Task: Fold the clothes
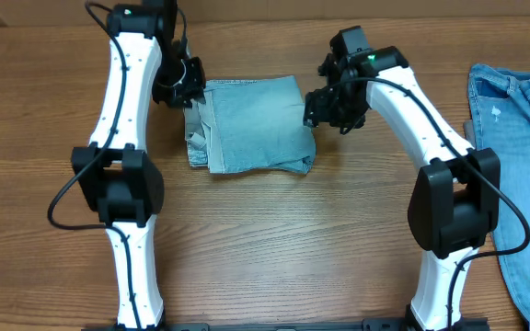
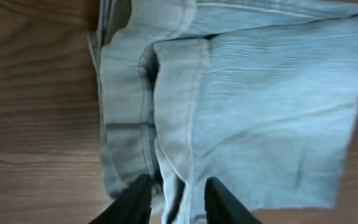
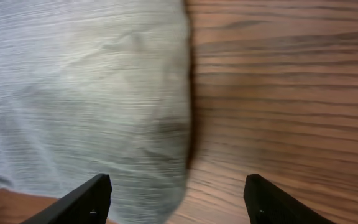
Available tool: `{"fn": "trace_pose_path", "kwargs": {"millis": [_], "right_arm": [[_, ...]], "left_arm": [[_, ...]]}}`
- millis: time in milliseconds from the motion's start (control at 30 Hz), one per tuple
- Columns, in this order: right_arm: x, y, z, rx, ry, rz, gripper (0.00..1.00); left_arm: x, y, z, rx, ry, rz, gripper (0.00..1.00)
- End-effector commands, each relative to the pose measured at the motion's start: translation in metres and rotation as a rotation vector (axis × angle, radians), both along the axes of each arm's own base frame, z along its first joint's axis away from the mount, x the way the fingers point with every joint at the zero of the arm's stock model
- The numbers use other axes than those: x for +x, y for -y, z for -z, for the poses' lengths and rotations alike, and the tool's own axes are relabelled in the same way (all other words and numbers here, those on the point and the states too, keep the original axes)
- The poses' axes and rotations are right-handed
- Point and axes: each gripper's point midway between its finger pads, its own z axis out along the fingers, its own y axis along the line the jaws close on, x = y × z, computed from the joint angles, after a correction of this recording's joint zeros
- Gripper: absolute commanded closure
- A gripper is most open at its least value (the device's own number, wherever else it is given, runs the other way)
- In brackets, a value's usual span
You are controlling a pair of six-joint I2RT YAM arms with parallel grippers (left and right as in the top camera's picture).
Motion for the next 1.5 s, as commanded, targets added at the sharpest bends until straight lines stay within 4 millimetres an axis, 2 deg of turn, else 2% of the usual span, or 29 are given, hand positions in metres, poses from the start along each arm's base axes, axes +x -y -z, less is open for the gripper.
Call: {"fn": "trace_pose_path", "kwargs": {"millis": [0, 133, 267, 433, 667, 800, 900, 967, 1000, 1067, 1200, 1333, 1467], "right_arm": [[0.009, 0.018, -0.023, -0.053, 0.079, 0.015, 0.28], [0.01, 0.018, -0.023, -0.059, 0.08, 0.017, 0.27], [0.01, 0.018, -0.023, -0.059, 0.08, 0.017, 0.27], [0.009, 0.019, -0.023, -0.059, 0.078, 0.017, 0.26], [0.008, 0.019, -0.023, -0.061, 0.074, 0.017, 0.26], [0.008, 0.019, -0.022, -0.061, 0.072, 0.017, 0.27], [0.006, 0.019, -0.019, -0.063, 0.064, 0.017, 0.27], [0.003, 0.02, -0.014, -0.066, 0.053, 0.016, 0.27], [0.002, 0.02, -0.011, -0.067, 0.048, 0.016, 0.26], [0.003, 0.02, -0.011, -0.066, 0.052, 0.016, 0.26], [0.005, 0.02, -0.011, -0.064, 0.059, 0.017, 0.26], [0.005, 0.02, -0.011, -0.064, 0.059, 0.017, 0.26], [0.005, 0.02, -0.011, -0.064, 0.059, 0.017, 0.26]], "left_arm": [[-0.002, 0.008, 0.023, -0.02, -0.057, 0.015, 0.56], [-0.003, 0.015, 0.045, -0.048, -0.105, 0.021, 0.52], [0.001, 0.018, 0.046, -0.045, -0.084, 0.029, 0.52], [0.006, 0.032, 0.047, -0.047, -0.052, 0.065, 0.55], [-0.001, 0.008, 0.053, 0.096, -0.078, 0.061, 0.54], [-0.001, 0.006, 0.059, 0.108, -0.092, 0.064, 0.54], [-0.004, 0.009, 0.08, 0.098, -0.137, 0.067, 0.57], [-0.005, 0.018, 0.088, 0.043, -0.154, 0.074, 0.67], [-0.004, 0.024, 0.087, 0.008, -0.145, 0.084, 0.75], [0.001, 0.03, 0.08, -0.027, -0.119, 0.087, 0.84], [0.009, 0.035, 0.055, -0.058, -0.058, 0.091, 0.84], [0.021, 0.036, 0.016, -0.065, 0.047, 0.101, 0.84], [0.026, 0.026, -0.002, -0.062, 0.086, 0.092, 0.88]]}}
